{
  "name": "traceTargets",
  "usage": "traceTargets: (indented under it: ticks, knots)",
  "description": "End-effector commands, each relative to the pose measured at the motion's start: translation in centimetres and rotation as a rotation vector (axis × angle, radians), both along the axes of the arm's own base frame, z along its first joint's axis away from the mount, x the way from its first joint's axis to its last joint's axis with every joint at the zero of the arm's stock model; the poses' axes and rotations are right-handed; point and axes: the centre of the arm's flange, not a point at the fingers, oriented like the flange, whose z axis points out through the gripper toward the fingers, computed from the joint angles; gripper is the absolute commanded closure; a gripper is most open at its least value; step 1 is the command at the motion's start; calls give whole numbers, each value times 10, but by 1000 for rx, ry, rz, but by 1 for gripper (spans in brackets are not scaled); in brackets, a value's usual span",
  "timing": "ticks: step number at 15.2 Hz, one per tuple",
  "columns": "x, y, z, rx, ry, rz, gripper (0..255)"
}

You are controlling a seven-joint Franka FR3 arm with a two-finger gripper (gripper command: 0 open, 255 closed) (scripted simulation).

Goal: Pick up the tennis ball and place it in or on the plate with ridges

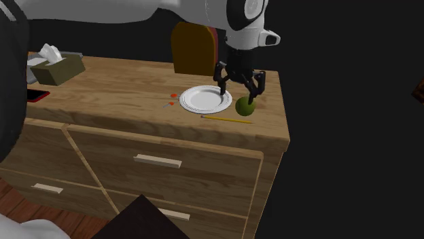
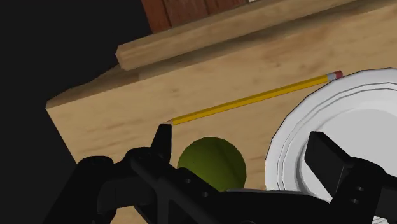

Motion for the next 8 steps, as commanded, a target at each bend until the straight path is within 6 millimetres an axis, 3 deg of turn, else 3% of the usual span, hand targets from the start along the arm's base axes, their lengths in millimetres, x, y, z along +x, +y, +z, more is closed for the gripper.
traceTargets:
  ticks: [1,5,8]
  knots:
    - [26,4,-4,-9,2,12,0]
    - [78,12,-17,-27,7,37,0]
    - [86,14,-30,-30,8,41,0]
